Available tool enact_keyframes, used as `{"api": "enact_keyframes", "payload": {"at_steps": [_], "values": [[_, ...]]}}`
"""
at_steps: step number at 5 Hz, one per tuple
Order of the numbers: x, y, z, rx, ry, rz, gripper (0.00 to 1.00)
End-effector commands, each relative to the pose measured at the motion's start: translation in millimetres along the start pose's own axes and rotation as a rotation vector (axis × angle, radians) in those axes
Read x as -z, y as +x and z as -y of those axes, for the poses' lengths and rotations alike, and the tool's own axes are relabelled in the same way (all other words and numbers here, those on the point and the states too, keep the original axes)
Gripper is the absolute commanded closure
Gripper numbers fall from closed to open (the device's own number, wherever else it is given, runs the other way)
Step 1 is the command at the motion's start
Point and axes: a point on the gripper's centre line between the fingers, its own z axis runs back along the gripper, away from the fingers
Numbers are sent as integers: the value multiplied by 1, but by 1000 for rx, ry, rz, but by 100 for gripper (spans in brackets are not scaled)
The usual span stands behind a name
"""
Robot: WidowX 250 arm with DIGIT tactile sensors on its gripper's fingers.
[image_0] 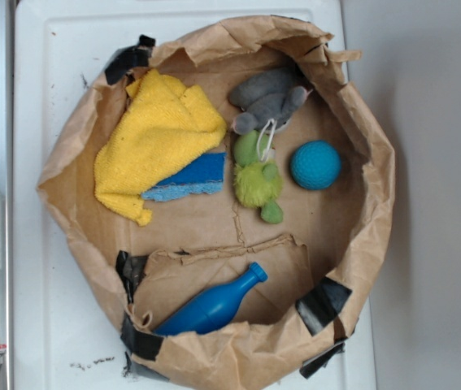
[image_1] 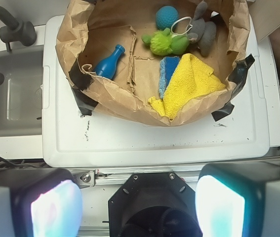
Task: Grab the blue bottle.
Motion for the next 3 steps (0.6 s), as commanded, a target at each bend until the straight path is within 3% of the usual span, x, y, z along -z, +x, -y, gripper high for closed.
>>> {"api": "enact_keyframes", "payload": {"at_steps": [1,2,3], "values": [[0,0,0,0,0,0,0],[4,41,5,-62,-24,37,0],[23,80,4,-109,-48,17,0]]}}
